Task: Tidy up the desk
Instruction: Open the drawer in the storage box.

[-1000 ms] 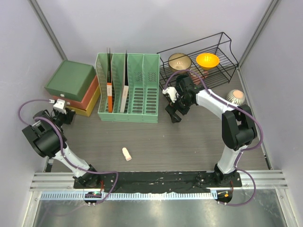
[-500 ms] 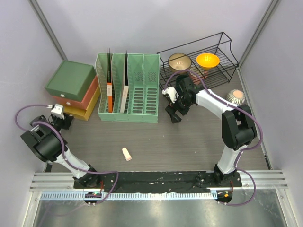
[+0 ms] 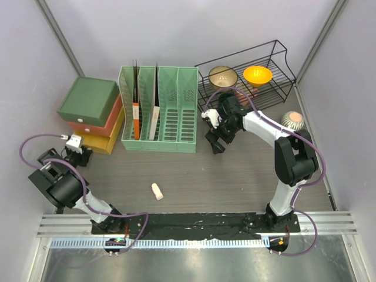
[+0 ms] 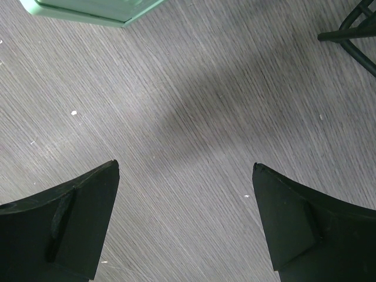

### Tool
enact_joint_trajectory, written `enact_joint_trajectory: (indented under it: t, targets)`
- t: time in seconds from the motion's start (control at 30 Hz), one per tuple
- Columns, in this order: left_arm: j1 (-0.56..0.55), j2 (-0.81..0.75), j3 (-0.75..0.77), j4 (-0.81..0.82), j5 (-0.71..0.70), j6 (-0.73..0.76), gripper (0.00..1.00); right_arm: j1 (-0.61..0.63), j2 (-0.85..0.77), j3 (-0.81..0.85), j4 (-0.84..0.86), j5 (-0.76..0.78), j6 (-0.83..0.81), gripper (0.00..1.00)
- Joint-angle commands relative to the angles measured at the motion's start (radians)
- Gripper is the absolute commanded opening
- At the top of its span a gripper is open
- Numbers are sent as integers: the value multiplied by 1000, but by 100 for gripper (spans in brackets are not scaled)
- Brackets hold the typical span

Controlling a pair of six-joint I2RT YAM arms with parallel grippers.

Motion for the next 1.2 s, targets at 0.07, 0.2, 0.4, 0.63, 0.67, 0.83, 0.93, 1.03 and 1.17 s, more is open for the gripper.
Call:
enact_joint_trajectory:
  t: [0.07, 0.2, 0.4, 0.63, 0.67, 0.83, 0.93, 1.03, 1.17]
  targets:
    - [35, -44, -33, -110, 81, 81, 16, -3, -11, 39, -4, -19, 2, 100]
    - [45, -73, -37, -177, 87, 136, 27, -3, -11, 44, -7, -21, 2, 100]
    - [44, -116, -56, -208, 79, 161, 55, -1, -2, 47, -9, -16, 4, 100]
    - [81, -200, 1, -538, 64, 288, 67, -1, -3, 44, -14, -13, 4, 100]
    - [88, -211, 21, -580, 62, 334, 68, -1, -3, 45, -12, -14, 5, 100]
    - [140, -286, 42, -777, 61, 434, 79, 0, 1, 51, -18, -13, 8, 99]
    - [165, -321, 52, -838, 53, 469, 81, 0, -3, 50, -23, -7, 8, 100]
    - [182, -363, 74, -921, 42, 472, 81, 0, -12, 51, -27, 7, 14, 100]
    - [182, -419, 162, -1250, 53, 737, 81, 0, -20, 70, -40, 31, 22, 100]
